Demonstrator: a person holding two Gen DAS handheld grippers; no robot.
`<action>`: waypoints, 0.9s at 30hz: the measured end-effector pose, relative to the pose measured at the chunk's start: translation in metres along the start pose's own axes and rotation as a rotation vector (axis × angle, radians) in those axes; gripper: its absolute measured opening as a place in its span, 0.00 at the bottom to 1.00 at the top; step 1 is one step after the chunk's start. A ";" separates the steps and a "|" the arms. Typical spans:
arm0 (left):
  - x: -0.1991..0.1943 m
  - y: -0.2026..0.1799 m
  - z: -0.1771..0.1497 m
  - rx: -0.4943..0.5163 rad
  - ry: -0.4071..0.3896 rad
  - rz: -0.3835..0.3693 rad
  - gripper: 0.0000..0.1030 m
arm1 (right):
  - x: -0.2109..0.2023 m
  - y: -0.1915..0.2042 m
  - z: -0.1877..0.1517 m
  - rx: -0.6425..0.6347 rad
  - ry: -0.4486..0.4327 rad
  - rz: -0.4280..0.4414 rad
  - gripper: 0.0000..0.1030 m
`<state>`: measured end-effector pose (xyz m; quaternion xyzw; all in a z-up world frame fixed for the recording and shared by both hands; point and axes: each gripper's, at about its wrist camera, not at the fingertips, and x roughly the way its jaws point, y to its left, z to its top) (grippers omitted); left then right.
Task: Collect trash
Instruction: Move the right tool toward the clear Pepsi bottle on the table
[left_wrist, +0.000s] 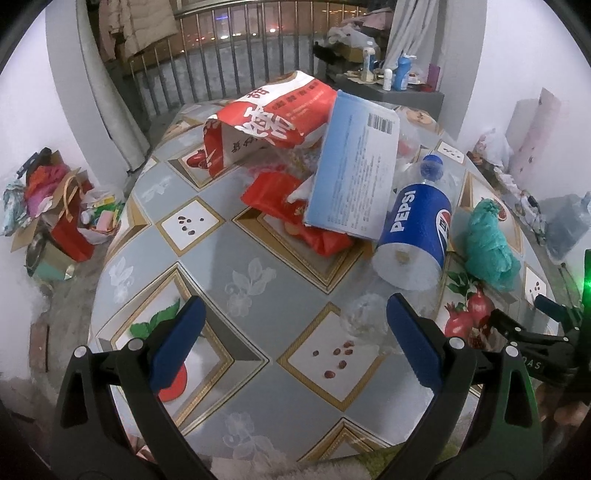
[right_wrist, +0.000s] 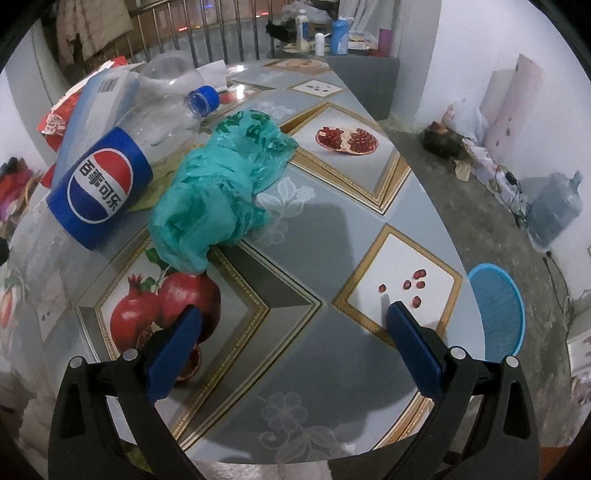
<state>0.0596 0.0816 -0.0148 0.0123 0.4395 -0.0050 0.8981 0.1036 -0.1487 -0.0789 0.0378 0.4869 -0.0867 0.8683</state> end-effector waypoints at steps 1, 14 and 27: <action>0.000 0.001 0.000 0.003 -0.002 -0.004 0.91 | -0.001 0.001 -0.002 0.001 -0.015 0.000 0.94; -0.005 0.042 -0.001 -0.050 -0.085 -0.128 0.92 | -0.001 -0.001 0.001 -0.044 0.026 0.032 0.94; 0.003 0.099 0.004 -0.223 -0.137 -0.294 0.91 | -0.077 0.034 0.031 -0.017 -0.143 0.312 0.90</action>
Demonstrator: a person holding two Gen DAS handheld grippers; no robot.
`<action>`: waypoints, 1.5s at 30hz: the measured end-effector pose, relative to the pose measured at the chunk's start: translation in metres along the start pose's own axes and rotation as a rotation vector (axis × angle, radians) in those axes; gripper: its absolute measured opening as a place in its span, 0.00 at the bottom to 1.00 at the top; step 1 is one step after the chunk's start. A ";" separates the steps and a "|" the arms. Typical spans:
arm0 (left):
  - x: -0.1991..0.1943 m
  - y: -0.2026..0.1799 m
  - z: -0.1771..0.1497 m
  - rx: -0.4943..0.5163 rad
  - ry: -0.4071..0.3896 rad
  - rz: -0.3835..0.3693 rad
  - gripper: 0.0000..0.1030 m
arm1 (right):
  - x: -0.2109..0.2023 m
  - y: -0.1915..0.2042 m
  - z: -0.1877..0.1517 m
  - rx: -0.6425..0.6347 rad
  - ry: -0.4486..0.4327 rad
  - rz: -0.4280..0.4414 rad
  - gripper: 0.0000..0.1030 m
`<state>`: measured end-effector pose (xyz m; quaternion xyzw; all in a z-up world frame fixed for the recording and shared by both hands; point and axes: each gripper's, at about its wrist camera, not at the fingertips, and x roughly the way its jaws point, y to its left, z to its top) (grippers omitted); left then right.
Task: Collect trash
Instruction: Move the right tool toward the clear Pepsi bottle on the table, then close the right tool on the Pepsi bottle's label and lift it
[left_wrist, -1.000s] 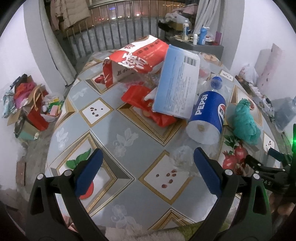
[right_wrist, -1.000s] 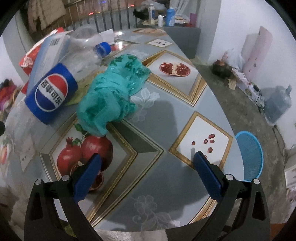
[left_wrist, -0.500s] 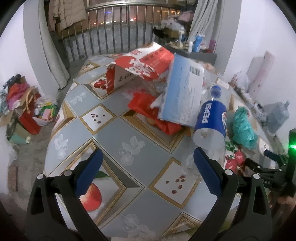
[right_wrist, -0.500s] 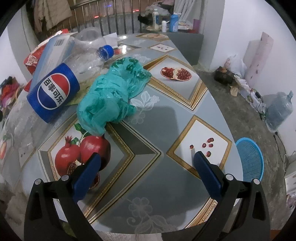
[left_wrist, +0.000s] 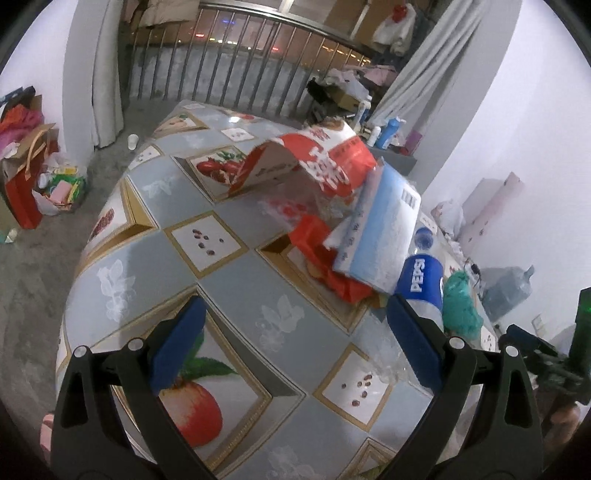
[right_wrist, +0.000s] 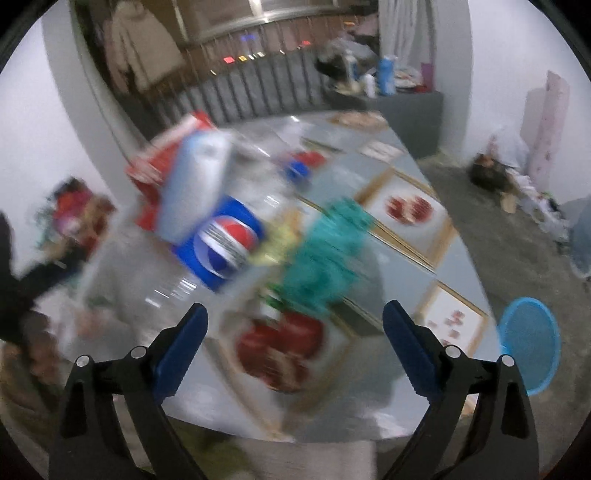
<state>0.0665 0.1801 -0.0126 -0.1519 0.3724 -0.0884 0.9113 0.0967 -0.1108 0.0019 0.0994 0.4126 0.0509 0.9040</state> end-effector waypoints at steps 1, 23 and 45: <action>-0.001 0.001 0.002 0.004 -0.003 -0.009 0.92 | 0.002 0.004 0.003 0.002 -0.004 0.022 0.90; 0.018 0.013 0.033 0.127 0.037 0.105 0.91 | 0.092 0.019 0.017 0.379 0.168 0.186 0.85; 0.028 0.017 0.056 0.145 0.049 0.130 0.91 | 0.129 0.000 0.015 0.629 0.234 0.309 0.67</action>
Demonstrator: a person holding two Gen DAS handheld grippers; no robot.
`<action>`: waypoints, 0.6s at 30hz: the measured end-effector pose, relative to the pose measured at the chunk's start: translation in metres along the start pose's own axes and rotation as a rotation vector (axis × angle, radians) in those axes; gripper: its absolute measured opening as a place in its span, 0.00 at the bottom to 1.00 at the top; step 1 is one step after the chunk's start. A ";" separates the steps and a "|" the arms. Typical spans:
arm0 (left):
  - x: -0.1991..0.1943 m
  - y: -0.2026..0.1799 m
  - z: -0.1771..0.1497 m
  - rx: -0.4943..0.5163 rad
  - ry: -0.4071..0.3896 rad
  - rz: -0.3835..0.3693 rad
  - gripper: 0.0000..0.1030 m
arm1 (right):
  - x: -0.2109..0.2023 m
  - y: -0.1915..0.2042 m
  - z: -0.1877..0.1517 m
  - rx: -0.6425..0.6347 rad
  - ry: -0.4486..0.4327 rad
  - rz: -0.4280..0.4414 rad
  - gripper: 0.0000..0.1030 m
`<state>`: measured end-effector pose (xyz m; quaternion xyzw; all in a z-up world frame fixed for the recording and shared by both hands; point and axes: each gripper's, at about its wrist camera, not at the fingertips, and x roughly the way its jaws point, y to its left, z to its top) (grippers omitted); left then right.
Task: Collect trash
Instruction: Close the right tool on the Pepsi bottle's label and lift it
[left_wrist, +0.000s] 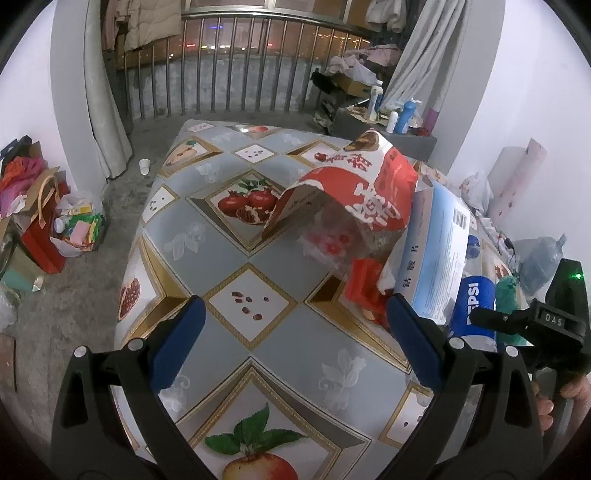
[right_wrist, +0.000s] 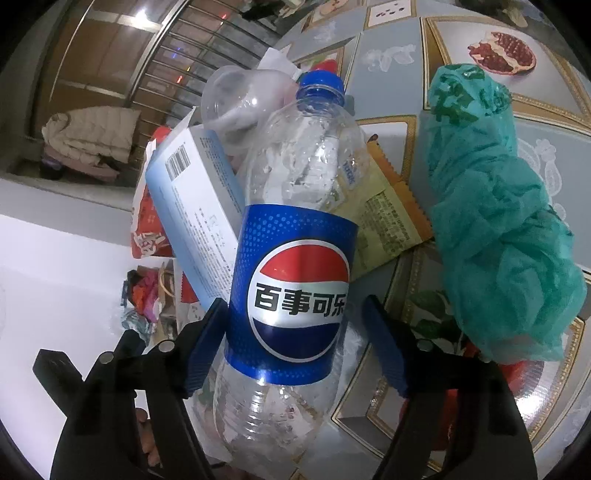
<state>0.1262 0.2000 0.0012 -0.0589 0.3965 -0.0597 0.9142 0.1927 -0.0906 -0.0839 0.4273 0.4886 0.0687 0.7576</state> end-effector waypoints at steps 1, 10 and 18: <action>-0.001 0.000 0.001 0.000 -0.002 0.001 0.91 | 0.002 -0.002 0.001 0.005 0.004 0.012 0.63; -0.007 -0.006 0.006 0.009 -0.017 0.009 0.91 | -0.006 -0.008 -0.002 0.013 0.006 0.062 0.58; -0.022 -0.015 0.009 0.024 -0.044 0.026 0.91 | -0.025 -0.007 -0.003 -0.007 -0.008 0.130 0.56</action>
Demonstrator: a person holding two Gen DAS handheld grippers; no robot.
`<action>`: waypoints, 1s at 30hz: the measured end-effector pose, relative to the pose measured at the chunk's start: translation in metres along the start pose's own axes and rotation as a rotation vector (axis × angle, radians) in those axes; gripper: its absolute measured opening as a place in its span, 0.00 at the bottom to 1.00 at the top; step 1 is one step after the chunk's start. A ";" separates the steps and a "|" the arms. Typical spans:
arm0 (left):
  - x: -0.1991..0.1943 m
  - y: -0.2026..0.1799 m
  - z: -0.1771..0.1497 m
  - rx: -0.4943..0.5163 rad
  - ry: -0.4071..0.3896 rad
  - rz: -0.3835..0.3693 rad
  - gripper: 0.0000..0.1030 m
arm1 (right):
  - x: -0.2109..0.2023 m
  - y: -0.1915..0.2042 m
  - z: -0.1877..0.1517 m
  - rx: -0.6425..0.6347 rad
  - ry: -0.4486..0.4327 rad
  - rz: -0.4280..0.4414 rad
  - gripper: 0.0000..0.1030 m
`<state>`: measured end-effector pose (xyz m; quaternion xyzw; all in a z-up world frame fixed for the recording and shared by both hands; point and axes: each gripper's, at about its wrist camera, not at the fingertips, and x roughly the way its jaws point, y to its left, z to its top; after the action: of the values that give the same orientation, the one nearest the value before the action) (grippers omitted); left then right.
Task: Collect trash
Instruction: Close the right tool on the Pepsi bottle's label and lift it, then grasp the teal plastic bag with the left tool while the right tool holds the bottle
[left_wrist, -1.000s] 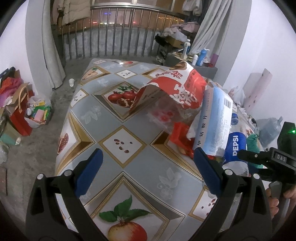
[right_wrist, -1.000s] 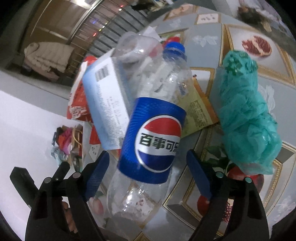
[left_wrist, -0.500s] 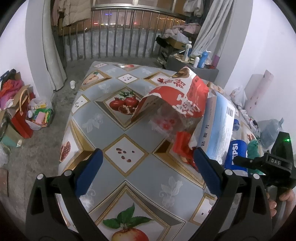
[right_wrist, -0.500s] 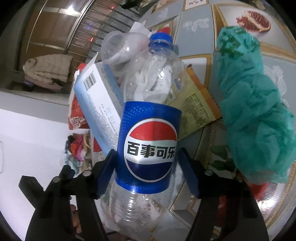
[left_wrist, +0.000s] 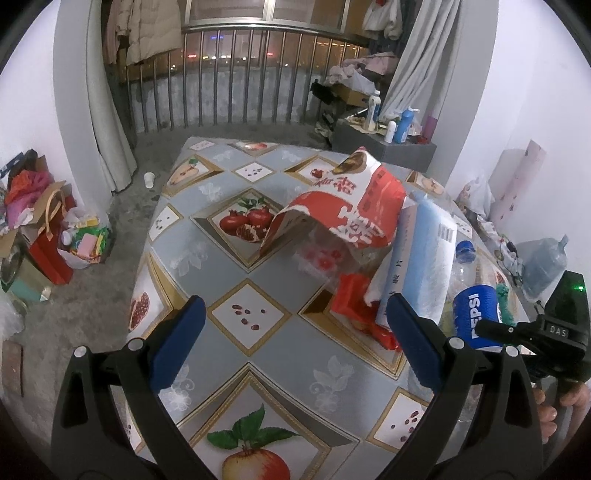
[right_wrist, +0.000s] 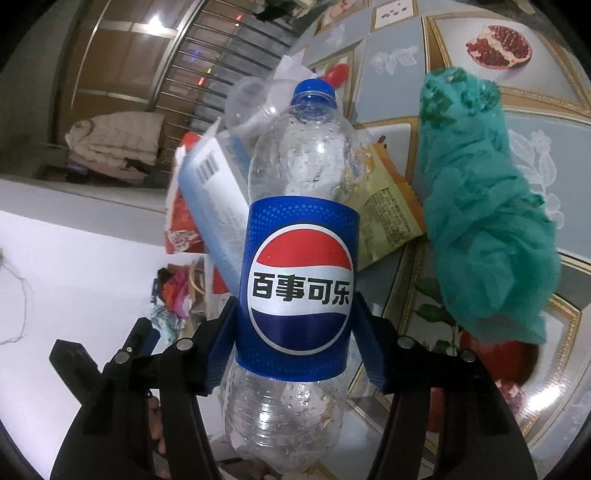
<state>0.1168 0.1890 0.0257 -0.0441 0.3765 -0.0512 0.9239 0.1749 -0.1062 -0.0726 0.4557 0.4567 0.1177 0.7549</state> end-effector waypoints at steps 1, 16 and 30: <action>-0.002 -0.002 0.001 0.002 -0.004 0.002 0.91 | -0.004 0.001 0.000 -0.005 -0.003 0.013 0.56; -0.030 -0.068 0.002 0.085 -0.047 -0.039 0.91 | -0.096 -0.005 -0.004 -0.106 -0.105 0.091 0.56; 0.004 -0.178 -0.007 0.221 0.007 -0.266 0.91 | -0.182 -0.085 0.003 -0.063 -0.144 -0.166 0.56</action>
<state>0.1036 0.0119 0.0390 0.0085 0.3629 -0.2140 0.9069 0.0559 -0.2634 -0.0333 0.3998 0.4336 0.0362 0.8068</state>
